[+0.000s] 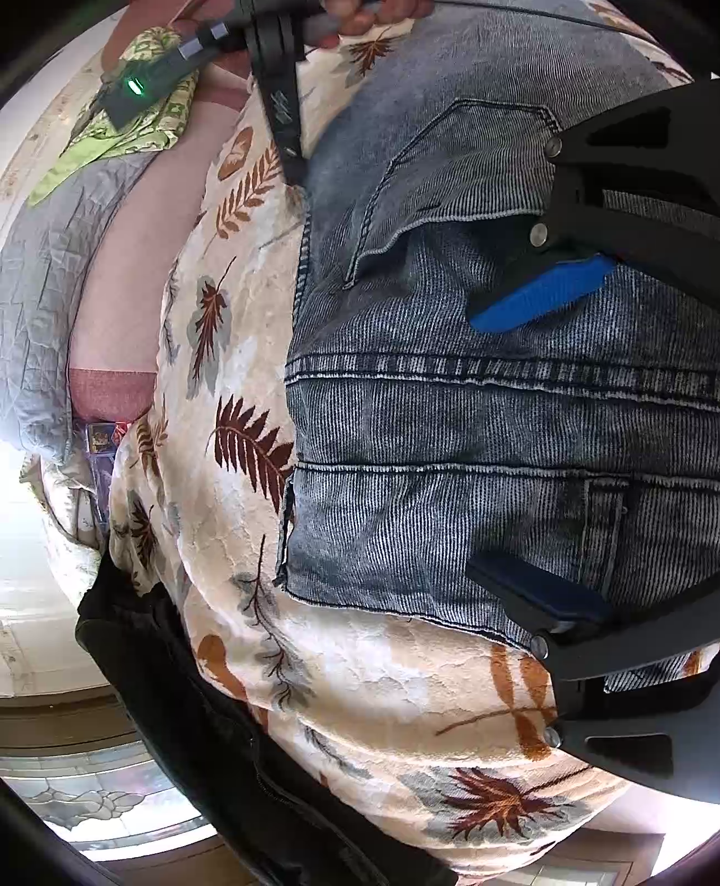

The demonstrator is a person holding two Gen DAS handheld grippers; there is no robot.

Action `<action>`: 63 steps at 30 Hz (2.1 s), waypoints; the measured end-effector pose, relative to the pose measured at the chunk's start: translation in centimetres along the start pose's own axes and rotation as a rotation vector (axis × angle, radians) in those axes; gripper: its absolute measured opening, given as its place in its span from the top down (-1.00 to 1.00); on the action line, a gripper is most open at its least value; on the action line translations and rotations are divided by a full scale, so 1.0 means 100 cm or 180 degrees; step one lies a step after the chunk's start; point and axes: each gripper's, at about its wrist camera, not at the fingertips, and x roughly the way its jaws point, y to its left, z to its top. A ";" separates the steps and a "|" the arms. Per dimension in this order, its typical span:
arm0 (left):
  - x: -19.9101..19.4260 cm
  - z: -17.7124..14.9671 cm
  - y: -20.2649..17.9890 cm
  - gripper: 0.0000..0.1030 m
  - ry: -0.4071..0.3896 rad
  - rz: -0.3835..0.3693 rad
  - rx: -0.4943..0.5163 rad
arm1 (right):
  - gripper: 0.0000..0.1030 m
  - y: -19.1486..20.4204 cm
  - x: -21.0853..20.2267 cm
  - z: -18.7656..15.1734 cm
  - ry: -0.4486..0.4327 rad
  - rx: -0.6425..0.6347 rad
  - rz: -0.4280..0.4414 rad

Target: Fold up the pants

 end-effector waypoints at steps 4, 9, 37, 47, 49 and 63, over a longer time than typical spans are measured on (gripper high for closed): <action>0.005 0.003 0.000 -0.61 -0.0008 -0.0007 0.0002 | 0.81 -0.014 -0.003 -0.007 -0.0200 0.0278 -0.0039; 0.004 0.003 -0.001 -0.61 -0.0017 0.0004 -0.0062 | 0.08 -0.037 -0.072 -0.042 -0.0594 0.0842 0.0363; -0.063 -0.005 -0.122 -0.61 -0.0324 -0.0464 0.0743 | -0.36 -0.239 -0.116 -0.247 -0.0940 0.2864 0.1392; -0.050 -0.005 -0.213 -0.61 -0.0088 -0.0864 0.1113 | -0.55 -0.266 -0.166 -0.290 -0.1256 0.3107 0.1111; -0.047 -0.005 -0.225 -0.61 -0.0065 -0.0931 0.1115 | -0.55 -0.255 -0.185 -0.315 -0.1303 0.3201 0.1208; -0.019 -0.015 -0.255 -0.61 0.0213 -0.0953 0.1203 | -0.55 -0.238 -0.136 -0.438 -0.1319 0.4343 0.1638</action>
